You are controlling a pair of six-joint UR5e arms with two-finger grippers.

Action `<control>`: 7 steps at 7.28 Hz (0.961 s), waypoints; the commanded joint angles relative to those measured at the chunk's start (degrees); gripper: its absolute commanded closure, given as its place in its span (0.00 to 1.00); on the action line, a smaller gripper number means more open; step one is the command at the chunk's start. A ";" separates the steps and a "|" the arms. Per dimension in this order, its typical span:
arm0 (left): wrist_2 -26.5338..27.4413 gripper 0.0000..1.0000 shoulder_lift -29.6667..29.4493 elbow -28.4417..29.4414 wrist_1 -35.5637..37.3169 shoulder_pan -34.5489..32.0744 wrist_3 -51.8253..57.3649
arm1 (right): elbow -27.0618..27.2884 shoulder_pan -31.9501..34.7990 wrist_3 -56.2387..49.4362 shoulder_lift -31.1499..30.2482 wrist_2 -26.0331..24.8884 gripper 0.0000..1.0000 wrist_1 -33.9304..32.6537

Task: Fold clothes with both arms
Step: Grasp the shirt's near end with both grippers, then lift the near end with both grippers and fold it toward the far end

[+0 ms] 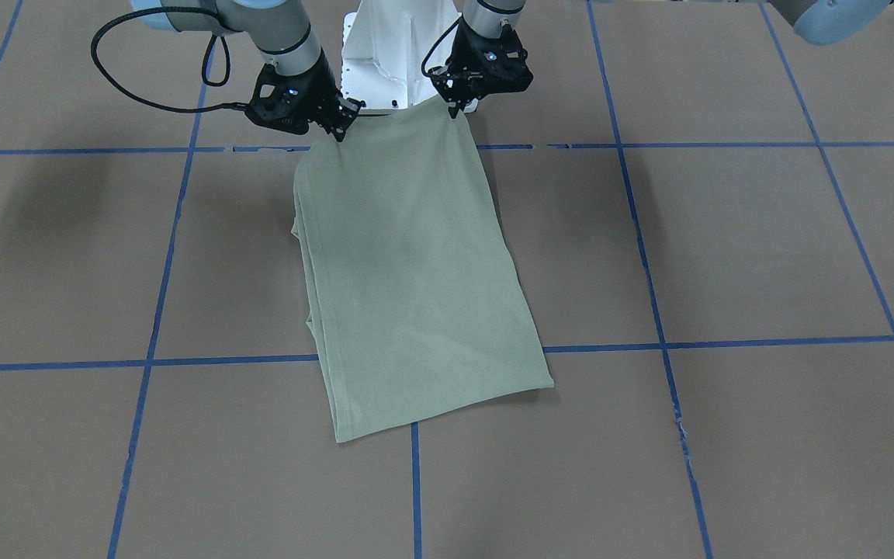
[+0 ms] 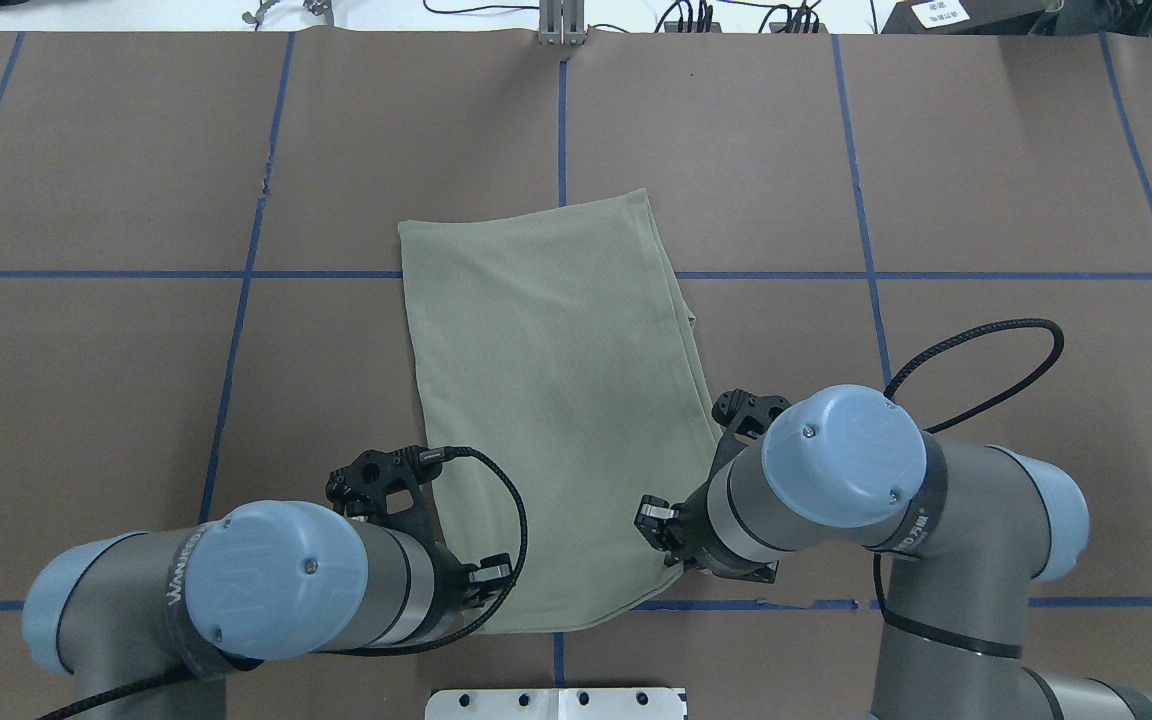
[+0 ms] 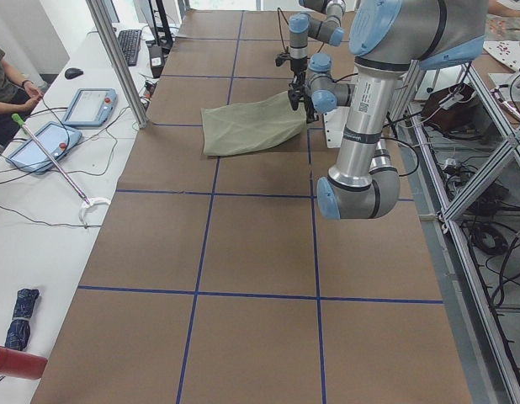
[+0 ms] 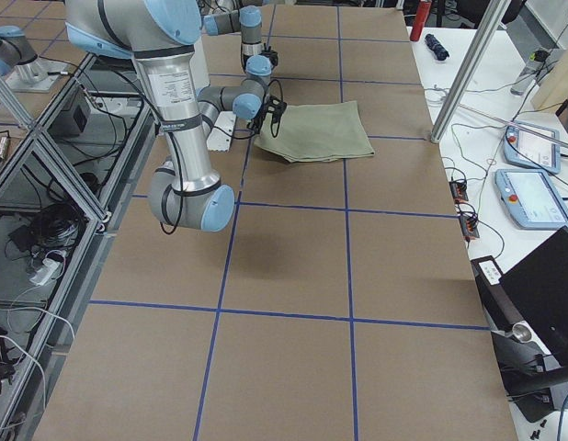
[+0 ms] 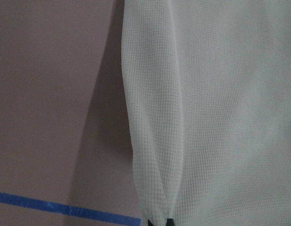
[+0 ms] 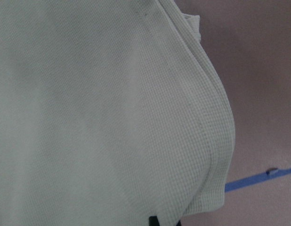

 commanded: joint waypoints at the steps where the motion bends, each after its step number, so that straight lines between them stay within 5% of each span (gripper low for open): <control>1: -0.15 1.00 -0.04 -6.72 6.89 1.41 0.27 | 5.02 -1.19 0.36 0.43 1.93 1.00 -3.71; 3: -0.15 1.00 -1.00 -6.93 6.83 0.45 0.36 | 2.93 2.56 0.19 1.66 1.06 1.00 -3.36; 7: -0.33 1.00 -3.82 6.14 -1.06 -13.41 6.25 | -12.95 13.56 -1.48 14.04 0.96 1.00 -1.79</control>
